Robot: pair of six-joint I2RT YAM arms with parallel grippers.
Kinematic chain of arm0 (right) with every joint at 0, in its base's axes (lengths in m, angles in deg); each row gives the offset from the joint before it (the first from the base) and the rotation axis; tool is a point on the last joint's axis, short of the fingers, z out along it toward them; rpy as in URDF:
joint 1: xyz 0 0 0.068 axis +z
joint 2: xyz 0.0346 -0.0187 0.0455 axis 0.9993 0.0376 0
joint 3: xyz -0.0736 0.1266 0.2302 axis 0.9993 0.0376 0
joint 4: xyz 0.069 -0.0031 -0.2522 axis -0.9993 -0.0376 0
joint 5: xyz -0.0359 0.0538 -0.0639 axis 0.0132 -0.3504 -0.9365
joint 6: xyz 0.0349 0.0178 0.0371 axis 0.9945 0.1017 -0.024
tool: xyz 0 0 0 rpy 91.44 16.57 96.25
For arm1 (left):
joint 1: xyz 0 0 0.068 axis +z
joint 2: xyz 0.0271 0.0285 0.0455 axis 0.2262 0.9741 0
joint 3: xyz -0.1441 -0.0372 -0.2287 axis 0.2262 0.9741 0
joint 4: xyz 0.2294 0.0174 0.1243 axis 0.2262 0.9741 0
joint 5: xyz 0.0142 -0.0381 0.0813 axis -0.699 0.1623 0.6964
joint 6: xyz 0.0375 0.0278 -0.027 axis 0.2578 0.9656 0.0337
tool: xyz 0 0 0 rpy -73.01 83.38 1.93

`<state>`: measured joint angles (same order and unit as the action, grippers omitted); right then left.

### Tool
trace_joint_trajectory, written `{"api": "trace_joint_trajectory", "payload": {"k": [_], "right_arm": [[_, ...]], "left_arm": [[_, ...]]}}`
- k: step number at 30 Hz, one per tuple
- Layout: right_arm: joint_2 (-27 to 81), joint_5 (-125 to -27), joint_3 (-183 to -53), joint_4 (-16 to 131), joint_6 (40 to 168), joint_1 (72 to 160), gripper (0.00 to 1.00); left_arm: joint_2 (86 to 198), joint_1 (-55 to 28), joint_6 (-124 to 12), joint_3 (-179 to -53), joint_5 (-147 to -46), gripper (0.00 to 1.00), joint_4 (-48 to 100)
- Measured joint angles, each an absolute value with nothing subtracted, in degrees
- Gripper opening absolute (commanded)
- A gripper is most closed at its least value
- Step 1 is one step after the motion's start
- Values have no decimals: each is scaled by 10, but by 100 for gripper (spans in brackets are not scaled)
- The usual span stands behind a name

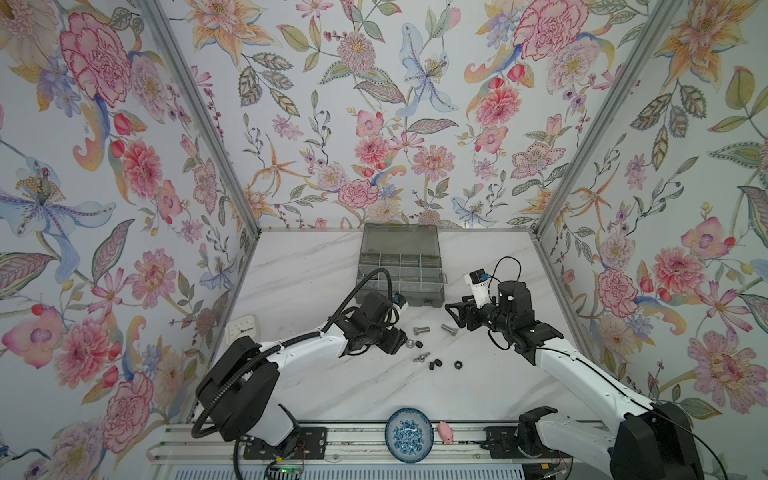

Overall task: Sort the screws and nuts into containers
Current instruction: 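Move the left gripper back over the pile toward the last silver wing nut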

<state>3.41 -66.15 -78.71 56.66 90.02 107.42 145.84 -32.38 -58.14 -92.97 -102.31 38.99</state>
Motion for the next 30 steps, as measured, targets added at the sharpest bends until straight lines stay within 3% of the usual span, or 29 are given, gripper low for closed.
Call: {"api": "trace_joint_trajectory", "payload": {"k": [30], "right_arm": [[19, -666, -762, 569, 912, 1067, 71]], "left_arm": [[1585, -413, -518, -1004, -1019, 64, 445]]}}
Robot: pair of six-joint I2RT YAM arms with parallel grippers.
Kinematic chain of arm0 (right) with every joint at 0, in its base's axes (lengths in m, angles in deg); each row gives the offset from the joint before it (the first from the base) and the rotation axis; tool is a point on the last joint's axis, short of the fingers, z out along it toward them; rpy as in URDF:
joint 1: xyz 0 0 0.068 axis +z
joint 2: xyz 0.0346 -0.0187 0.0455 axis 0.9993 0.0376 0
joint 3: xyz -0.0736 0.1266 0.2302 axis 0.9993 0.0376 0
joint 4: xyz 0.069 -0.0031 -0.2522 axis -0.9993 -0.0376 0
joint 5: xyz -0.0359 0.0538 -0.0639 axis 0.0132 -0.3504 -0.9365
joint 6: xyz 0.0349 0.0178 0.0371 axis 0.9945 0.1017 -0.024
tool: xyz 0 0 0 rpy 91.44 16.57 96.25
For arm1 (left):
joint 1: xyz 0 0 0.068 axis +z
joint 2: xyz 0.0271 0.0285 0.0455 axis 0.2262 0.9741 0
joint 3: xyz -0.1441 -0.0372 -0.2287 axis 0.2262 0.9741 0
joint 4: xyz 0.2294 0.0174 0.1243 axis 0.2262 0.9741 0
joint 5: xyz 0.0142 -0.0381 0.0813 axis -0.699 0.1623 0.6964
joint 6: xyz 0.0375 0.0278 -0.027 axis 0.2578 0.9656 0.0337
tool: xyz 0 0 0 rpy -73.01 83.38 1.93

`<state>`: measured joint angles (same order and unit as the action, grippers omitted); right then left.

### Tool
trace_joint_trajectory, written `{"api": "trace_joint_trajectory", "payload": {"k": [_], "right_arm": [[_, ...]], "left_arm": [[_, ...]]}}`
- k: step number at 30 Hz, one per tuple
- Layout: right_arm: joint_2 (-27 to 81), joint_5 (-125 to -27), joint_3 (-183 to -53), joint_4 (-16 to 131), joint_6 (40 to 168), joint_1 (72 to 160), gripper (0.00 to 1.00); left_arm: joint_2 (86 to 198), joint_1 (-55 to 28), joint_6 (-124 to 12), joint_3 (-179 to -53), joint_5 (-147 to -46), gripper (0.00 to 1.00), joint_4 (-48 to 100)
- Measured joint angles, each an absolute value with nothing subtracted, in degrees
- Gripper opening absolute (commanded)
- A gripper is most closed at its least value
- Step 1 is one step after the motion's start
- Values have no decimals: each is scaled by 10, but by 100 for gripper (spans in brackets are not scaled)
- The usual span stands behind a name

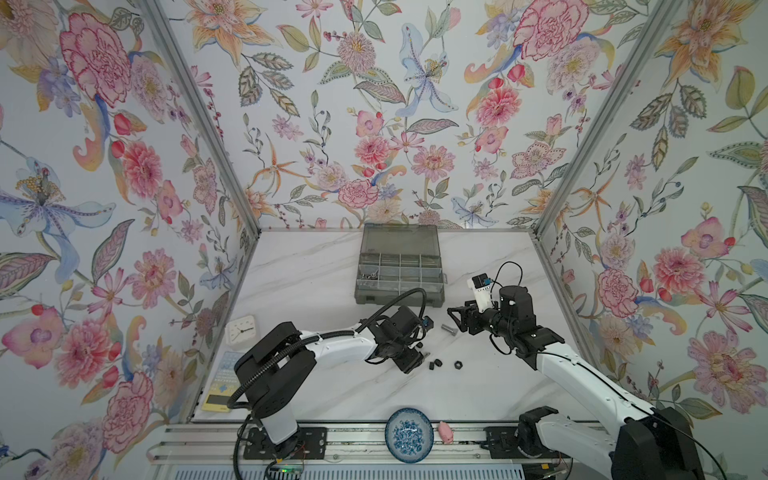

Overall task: Sort the screws and nuts into containers
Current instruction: 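Move the left gripper back over the pile toward the last silver wing nut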

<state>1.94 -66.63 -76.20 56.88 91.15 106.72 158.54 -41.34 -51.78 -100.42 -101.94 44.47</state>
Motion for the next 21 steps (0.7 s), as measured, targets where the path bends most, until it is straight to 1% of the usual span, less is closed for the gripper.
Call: {"api": "trace_joint_trajectory", "payload": {"k": [7, 13, 21], "right_arm": [[19, -670, -762, 569, 912, 1064, 71], [20, -670, -762, 569, 912, 1064, 71], [20, -670, -762, 569, 912, 1063, 71]], "left_arm": [[1603, -413, -512, -1007, -1020, 58, 451], [1605, -413, -508, -1012, -1022, 48, 455], [1619, -415, -508, -1024, -1024, 46, 455]]}}
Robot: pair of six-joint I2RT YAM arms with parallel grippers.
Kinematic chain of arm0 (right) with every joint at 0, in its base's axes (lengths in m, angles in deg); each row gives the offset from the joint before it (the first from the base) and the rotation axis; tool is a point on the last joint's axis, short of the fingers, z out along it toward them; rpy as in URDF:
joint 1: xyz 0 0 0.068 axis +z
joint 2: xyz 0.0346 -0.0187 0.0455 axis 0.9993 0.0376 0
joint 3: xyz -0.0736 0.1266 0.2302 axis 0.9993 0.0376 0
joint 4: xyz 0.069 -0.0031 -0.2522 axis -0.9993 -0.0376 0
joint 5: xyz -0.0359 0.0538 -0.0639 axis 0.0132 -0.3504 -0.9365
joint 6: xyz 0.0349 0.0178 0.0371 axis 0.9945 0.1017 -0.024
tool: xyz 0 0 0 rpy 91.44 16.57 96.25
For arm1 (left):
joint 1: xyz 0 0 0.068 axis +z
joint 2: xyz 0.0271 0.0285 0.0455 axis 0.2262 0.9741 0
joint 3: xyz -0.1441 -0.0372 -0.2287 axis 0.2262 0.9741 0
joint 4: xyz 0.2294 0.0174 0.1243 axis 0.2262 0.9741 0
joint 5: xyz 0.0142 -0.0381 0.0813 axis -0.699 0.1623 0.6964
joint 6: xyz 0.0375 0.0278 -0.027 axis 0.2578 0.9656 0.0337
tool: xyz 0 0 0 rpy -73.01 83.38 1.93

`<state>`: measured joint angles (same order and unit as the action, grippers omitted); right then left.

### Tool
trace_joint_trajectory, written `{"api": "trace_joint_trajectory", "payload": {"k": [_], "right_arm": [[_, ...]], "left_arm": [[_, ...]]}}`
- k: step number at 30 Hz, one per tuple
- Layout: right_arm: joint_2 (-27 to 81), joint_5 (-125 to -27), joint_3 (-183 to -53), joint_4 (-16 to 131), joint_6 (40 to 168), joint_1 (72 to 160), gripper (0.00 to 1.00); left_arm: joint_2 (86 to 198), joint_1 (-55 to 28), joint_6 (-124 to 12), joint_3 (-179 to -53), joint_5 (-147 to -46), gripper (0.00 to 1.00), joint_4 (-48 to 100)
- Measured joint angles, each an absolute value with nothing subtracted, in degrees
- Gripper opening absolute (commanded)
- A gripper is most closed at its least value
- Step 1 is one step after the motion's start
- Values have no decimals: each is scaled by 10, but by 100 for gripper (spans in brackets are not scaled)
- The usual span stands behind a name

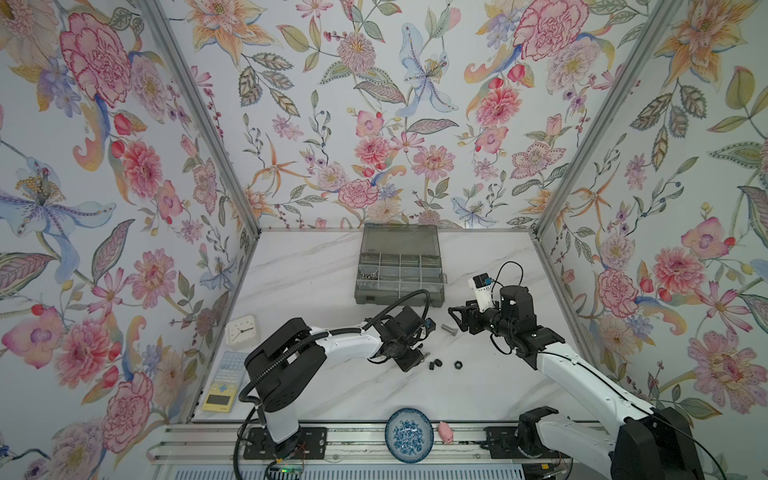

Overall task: Sort the screws and nuts into containers
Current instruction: 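Move the left gripper back over the pile toward the last silver wing nut, then lower the left gripper and close it on the silver wing nut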

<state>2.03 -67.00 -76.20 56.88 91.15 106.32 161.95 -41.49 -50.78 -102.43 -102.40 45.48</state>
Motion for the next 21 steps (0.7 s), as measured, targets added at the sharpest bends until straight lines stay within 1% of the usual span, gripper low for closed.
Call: {"api": "trace_joint_trajectory", "payload": {"k": [4, 5, 6, 7, 8, 17, 21], "right_arm": [[21, -670, -762, 569, 912, 1061, 71], [21, -670, -762, 569, 912, 1061, 71], [21, -670, -762, 569, 912, 1061, 71], [21, -670, -762, 569, 912, 1061, 71], [21, -670, -762, 569, 912, 1061, 71], [20, -670, -762, 569, 912, 1061, 72], [20, -670, -761, 569, 915, 1061, 72]], "left_arm": [[1621, -418, -508, -1024, -1026, 42, 455], [1621, -418, -508, -1025, -1027, 39, 455], [1621, -419, -509, -1025, -1029, 31, 455], [1621, -419, -508, -1025, -1031, 28, 455], [1623, -420, -507, -1025, -1032, 27, 455], [1632, -421, -504, -1031, -1037, 24, 455], [1632, -421, -504, -1031, -1038, 21, 455]]}}
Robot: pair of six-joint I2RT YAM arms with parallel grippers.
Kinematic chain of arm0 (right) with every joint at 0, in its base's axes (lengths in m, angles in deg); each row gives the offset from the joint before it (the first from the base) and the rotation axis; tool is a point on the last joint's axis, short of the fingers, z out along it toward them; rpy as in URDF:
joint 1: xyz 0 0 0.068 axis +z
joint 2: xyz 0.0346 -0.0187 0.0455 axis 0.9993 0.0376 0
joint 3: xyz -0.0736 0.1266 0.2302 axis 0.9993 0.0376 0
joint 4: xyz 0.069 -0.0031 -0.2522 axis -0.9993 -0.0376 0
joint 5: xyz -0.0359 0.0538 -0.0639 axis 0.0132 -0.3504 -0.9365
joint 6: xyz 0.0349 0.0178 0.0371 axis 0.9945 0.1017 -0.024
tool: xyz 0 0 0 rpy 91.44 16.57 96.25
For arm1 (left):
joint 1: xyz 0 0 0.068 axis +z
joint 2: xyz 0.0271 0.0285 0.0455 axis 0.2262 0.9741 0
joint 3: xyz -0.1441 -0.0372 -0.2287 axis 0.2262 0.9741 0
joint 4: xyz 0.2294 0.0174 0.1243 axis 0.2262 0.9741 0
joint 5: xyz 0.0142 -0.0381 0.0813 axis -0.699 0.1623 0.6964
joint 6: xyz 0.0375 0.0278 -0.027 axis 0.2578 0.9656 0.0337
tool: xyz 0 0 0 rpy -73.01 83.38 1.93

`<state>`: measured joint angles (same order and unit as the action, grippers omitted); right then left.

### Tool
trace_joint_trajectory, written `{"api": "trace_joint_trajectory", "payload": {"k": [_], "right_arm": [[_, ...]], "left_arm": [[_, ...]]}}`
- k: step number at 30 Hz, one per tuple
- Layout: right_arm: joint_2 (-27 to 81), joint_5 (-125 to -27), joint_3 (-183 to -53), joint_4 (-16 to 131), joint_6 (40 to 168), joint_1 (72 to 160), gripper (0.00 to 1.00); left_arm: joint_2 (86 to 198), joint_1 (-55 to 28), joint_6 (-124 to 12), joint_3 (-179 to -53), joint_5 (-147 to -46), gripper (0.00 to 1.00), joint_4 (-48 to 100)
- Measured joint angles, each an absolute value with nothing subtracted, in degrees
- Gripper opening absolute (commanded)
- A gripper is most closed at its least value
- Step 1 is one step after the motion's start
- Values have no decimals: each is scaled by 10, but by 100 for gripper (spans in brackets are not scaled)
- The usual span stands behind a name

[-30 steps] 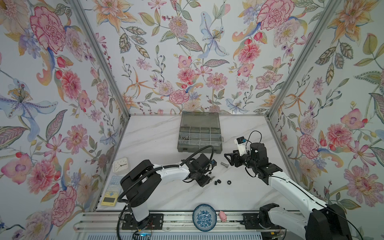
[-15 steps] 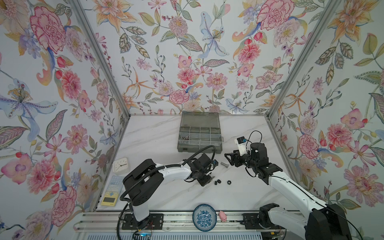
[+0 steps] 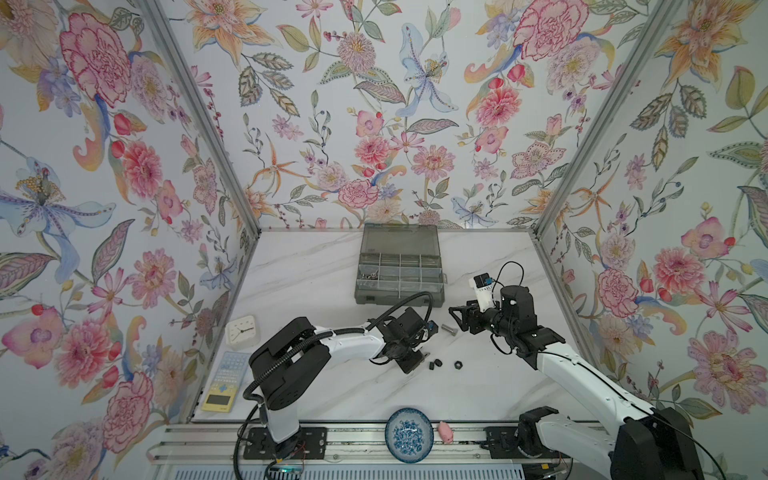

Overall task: Sort the screws and nuts into containers
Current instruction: 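Lower the left gripper and close it on the silver wing nut, then lift the wing nut with the left gripper and carry it over the box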

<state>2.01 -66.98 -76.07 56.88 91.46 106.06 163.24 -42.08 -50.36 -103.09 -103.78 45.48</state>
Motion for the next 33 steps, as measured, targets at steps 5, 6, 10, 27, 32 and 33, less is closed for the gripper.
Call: {"api": "trace_joint_trajectory", "payload": {"k": [5, 6, 10, 27, 32, 33], "right_arm": [[19, -670, -758, 570, 915, 1061, 72], [19, -670, -758, 570, 915, 1061, 72], [19, -670, -757, 571, 916, 1058, 72], [19, -669, -757, 573, 916, 1055, 73], [19, -659, -757, 588, 924, 1044, 73], [19, -657, -757, 591, 926, 1042, 73]], "left_arm": [[1634, -421, -504, -1031, -1042, 15, 454], [1635, -421, -503, -1031, -1043, 14, 455], [1636, -421, -503, -1031, -1047, 10, 454], [1612, -420, -504, -1024, -1029, 0, 438], [1568, -389, -507, -1016, -1019, 0, 441], [1558, -376, -508, -1016, -1018, 0, 440]]}}
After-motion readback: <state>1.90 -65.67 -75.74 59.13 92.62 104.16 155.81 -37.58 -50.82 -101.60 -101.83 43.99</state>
